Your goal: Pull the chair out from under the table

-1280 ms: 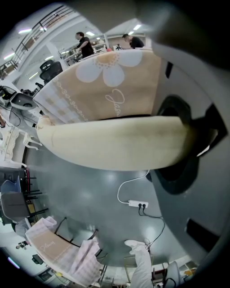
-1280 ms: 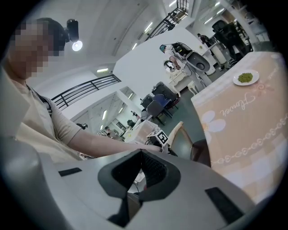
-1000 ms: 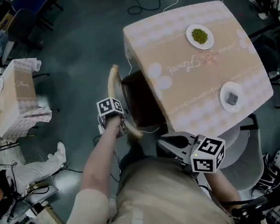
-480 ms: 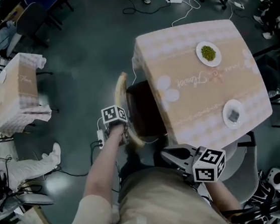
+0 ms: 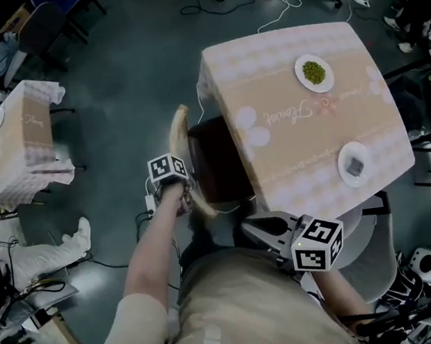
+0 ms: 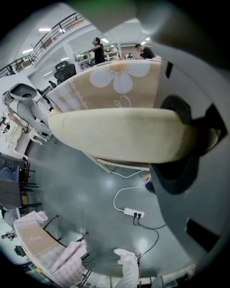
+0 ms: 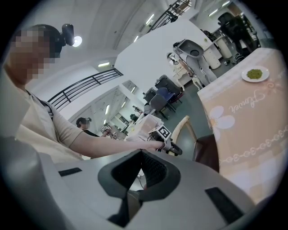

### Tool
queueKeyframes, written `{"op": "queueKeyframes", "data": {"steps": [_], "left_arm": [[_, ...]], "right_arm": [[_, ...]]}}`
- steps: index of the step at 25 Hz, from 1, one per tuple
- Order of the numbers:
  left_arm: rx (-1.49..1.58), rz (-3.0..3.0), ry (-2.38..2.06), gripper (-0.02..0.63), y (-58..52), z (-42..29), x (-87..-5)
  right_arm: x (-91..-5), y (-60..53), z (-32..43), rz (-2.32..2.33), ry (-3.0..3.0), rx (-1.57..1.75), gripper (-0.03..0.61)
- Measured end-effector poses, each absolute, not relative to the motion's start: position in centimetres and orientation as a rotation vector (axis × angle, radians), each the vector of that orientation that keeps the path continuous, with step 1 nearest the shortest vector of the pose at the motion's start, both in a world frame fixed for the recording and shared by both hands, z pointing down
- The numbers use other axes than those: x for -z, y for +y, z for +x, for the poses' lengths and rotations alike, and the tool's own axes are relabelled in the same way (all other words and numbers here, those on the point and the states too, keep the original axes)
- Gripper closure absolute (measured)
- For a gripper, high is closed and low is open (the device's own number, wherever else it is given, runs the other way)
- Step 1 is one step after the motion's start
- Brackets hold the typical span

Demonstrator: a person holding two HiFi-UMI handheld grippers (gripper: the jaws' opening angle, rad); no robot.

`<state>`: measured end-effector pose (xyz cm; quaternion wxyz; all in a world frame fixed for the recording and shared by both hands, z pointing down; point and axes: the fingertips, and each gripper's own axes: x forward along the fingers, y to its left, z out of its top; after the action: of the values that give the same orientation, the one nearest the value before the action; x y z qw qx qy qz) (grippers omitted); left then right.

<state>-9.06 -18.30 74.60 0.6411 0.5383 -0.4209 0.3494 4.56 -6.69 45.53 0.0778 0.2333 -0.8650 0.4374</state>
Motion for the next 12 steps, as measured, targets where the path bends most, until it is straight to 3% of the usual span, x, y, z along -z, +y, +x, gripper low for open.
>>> {"op": "queueKeyframes", "data": {"steps": [12], "left_arm": [[-0.747, 1.218, -0.997, 0.486, -18.3, -11.4, -74.8]], "right_arm": [[-45.8, -6.5, 4.7, 0.685, -2.581, -1.306, 0.571]]}}
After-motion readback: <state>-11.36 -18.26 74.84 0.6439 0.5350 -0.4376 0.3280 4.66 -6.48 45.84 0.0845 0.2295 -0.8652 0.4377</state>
